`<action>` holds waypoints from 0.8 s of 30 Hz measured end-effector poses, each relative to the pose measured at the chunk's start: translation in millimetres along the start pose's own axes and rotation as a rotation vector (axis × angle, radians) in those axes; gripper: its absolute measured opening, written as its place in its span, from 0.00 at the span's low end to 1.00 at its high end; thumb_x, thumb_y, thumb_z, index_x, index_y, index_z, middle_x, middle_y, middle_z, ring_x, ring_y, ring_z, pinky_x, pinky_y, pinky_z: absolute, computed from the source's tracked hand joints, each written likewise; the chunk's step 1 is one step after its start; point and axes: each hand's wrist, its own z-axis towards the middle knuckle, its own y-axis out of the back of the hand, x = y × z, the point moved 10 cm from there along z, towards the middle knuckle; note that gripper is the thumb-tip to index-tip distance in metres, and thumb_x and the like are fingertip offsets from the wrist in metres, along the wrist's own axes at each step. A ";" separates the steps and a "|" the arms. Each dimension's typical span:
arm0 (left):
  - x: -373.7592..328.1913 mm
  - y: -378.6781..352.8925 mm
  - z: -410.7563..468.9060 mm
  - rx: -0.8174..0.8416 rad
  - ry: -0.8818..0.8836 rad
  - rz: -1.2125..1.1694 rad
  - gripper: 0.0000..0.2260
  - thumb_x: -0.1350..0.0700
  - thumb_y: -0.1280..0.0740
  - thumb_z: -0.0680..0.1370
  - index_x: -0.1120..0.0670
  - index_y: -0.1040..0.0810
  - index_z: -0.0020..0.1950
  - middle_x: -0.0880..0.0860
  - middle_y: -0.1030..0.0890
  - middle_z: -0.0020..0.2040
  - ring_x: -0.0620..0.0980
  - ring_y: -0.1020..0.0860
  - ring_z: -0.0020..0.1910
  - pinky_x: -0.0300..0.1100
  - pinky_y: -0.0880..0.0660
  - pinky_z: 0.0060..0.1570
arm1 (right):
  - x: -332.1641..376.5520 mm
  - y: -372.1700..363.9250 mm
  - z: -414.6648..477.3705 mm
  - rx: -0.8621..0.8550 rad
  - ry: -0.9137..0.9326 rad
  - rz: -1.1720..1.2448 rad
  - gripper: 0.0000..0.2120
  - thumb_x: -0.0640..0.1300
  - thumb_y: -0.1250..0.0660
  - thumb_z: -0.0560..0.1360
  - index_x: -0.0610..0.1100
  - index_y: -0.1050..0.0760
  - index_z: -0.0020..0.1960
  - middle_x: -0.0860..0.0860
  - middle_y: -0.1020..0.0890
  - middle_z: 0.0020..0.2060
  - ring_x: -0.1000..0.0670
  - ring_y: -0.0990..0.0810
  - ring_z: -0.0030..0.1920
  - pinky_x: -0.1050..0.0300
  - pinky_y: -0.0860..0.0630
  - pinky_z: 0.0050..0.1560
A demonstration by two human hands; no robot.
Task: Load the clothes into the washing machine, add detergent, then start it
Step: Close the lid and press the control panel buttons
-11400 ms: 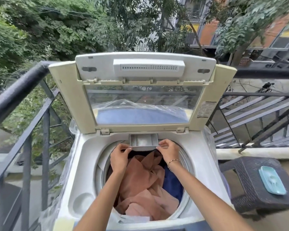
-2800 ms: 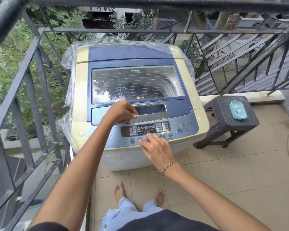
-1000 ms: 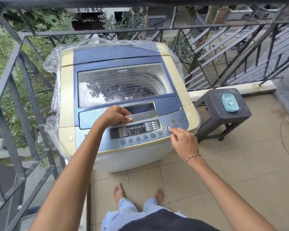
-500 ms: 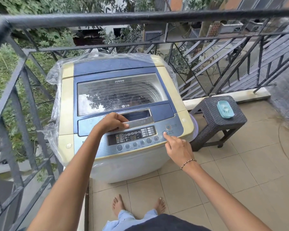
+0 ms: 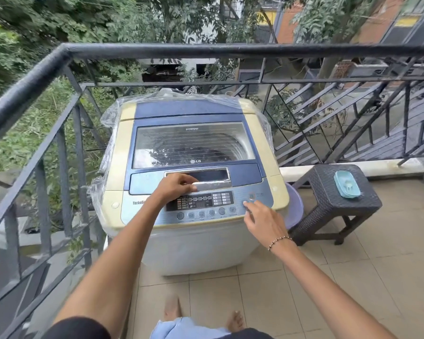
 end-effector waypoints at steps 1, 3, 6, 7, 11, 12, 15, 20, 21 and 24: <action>-1.1 0.8 -1.1 -0.012 -0.001 0.007 0.11 0.47 0.30 0.74 0.45 0.17 0.56 0.46 0.16 0.51 0.43 0.24 0.48 0.38 0.33 0.47 | 2.6 2.5 4.0 0.006 0.017 -0.005 0.14 0.44 0.42 0.76 0.47 0.26 0.60 0.48 0.21 0.50 0.43 0.19 0.48 0.50 0.22 0.44; -1.4 1.3 -1.9 -0.032 0.006 0.006 0.11 0.48 0.30 0.74 0.46 0.17 0.56 0.47 0.15 0.53 0.44 0.23 0.49 0.37 0.34 0.47 | 8.7 7.4 12.7 0.018 0.056 -0.021 0.13 0.44 0.42 0.77 0.47 0.25 0.58 0.48 0.22 0.49 0.44 0.20 0.48 0.51 0.22 0.43; 0.3 -0.4 -3.9 -0.056 0.030 -0.010 0.11 0.48 0.30 0.75 0.47 0.17 0.57 0.48 0.16 0.54 0.45 0.22 0.51 0.36 0.33 0.48 | 14.2 17.7 26.0 -0.005 0.076 0.006 0.15 0.44 0.42 0.77 0.47 0.26 0.61 0.48 0.22 0.52 0.45 0.21 0.50 0.51 0.23 0.43; 0.5 -1.0 -4.9 -0.062 0.041 -0.026 0.12 0.49 0.30 0.75 0.47 0.17 0.57 0.48 0.16 0.54 0.44 0.23 0.51 0.36 0.33 0.48 | 16.4 20.1 29.5 -0.007 0.081 0.024 0.15 0.44 0.41 0.76 0.47 0.26 0.62 0.48 0.23 0.52 0.45 0.22 0.51 0.51 0.23 0.44; -0.2 -1.4 -5.7 -0.058 0.048 -0.038 0.12 0.48 0.30 0.75 0.47 0.17 0.57 0.48 0.16 0.55 0.44 0.23 0.51 0.37 0.33 0.49 | 28.8 24.4 43.0 -0.018 0.127 0.080 0.16 0.43 0.41 0.77 0.45 0.26 0.63 0.49 0.24 0.52 0.48 0.24 0.54 0.51 0.23 0.47; -0.3 -1.3 -5.5 -0.056 0.044 -0.034 0.12 0.48 0.30 0.75 0.46 0.17 0.57 0.48 0.16 0.54 0.45 0.22 0.51 0.37 0.32 0.49 | 31.2 24.3 46.2 -0.024 0.135 0.091 0.16 0.43 0.41 0.77 0.45 0.26 0.63 0.49 0.24 0.52 0.48 0.25 0.54 0.52 0.23 0.47; 1.0 -1.4 -4.7 -0.050 0.037 -0.024 0.11 0.46 0.31 0.75 0.44 0.17 0.56 0.46 0.16 0.53 0.45 0.22 0.51 0.38 0.32 0.49 | 39.3 20.6 55.2 -0.018 0.139 0.099 0.15 0.43 0.40 0.76 0.46 0.25 0.62 0.50 0.23 0.52 0.48 0.26 0.55 0.52 0.25 0.49; 4.2 -3.5 -0.5 -0.024 0.032 -0.004 0.12 0.45 0.31 0.75 0.44 0.18 0.57 0.46 0.16 0.54 0.42 0.23 0.49 0.38 0.31 0.47 | 56.9 10.8 74.1 0.033 0.172 0.106 0.16 0.44 0.40 0.77 0.47 0.27 0.64 0.51 0.24 0.55 0.49 0.27 0.58 0.51 0.25 0.56; 5.1 -4.1 -0.2 -0.014 0.033 -0.005 0.12 0.45 0.31 0.75 0.44 0.18 0.57 0.46 0.16 0.55 0.44 0.22 0.50 0.38 0.30 0.48 | 60.8 9.5 78.7 0.049 0.172 0.101 0.17 0.43 0.40 0.77 0.47 0.28 0.65 0.50 0.24 0.56 0.49 0.27 0.58 0.51 0.25 0.58; 6.1 -9.5 0.0 0.002 0.025 -0.013 0.12 0.46 0.32 0.76 0.45 0.19 0.58 0.45 0.16 0.55 0.46 0.21 0.54 0.40 0.27 0.51 | 72.9 5.2 90.8 0.067 0.213 0.098 0.19 0.36 0.40 0.76 0.46 0.28 0.65 0.50 0.24 0.57 0.48 0.26 0.58 0.51 0.27 0.61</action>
